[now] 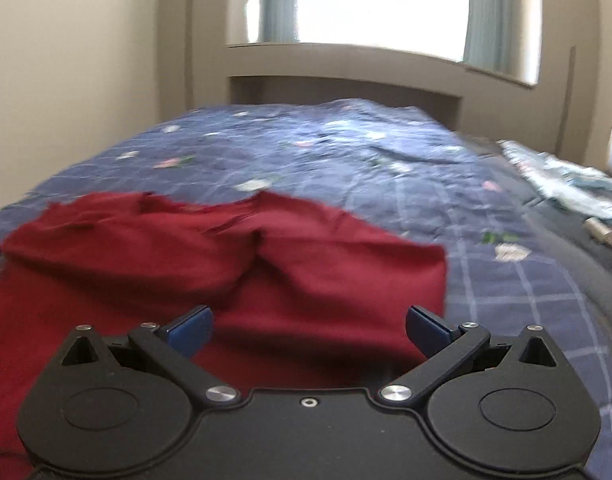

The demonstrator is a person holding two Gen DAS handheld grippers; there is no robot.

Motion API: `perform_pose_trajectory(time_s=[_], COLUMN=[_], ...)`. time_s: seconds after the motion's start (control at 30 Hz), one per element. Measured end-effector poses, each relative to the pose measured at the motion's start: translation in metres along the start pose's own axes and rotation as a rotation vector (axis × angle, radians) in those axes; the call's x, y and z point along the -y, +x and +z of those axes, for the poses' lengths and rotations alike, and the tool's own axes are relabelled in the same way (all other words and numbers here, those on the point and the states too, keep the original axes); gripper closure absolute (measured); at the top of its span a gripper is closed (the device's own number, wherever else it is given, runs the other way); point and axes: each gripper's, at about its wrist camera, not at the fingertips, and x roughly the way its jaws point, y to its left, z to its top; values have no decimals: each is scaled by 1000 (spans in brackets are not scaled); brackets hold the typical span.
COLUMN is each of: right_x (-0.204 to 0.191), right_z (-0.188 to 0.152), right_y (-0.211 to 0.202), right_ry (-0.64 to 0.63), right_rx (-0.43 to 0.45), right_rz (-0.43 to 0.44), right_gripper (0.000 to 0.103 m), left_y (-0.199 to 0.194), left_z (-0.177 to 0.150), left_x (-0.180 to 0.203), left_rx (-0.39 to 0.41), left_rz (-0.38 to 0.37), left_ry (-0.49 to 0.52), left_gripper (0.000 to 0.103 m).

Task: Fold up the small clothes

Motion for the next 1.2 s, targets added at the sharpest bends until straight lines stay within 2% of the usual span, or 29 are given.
perform_pose_trajectory(time_s=[0.2, 0.3, 0.53, 0.8, 1.03, 1.2], right_x=[-20, -30, -46, -67, -100, -106], right_z=[-33, -52, -102, -143, -166, -180], right_y=[-65, -94, -159, -203, -220, -240], right_ry=[-34, -85, -156, -229, -432, -511], right_rx=[-17, -31, -47, -41, -74, -109], right_rz=[73, 66, 61, 84, 112, 147], right_gripper=[1, 1, 1, 1, 1, 1], left_y=[-50, -73, -119, -161, -191, -198], left_z=[-38, -59, -102, -135, -158, -172], left_x=[0, 3, 8, 10, 25, 39], left_rx=[-33, -46, -41, -21, 6, 6], left_rz=[-69, -109, -137, -217, -316, -341], left_ry=[33, 76, 182, 264, 393, 507], left_gripper=[0, 0, 0, 0, 0, 0])
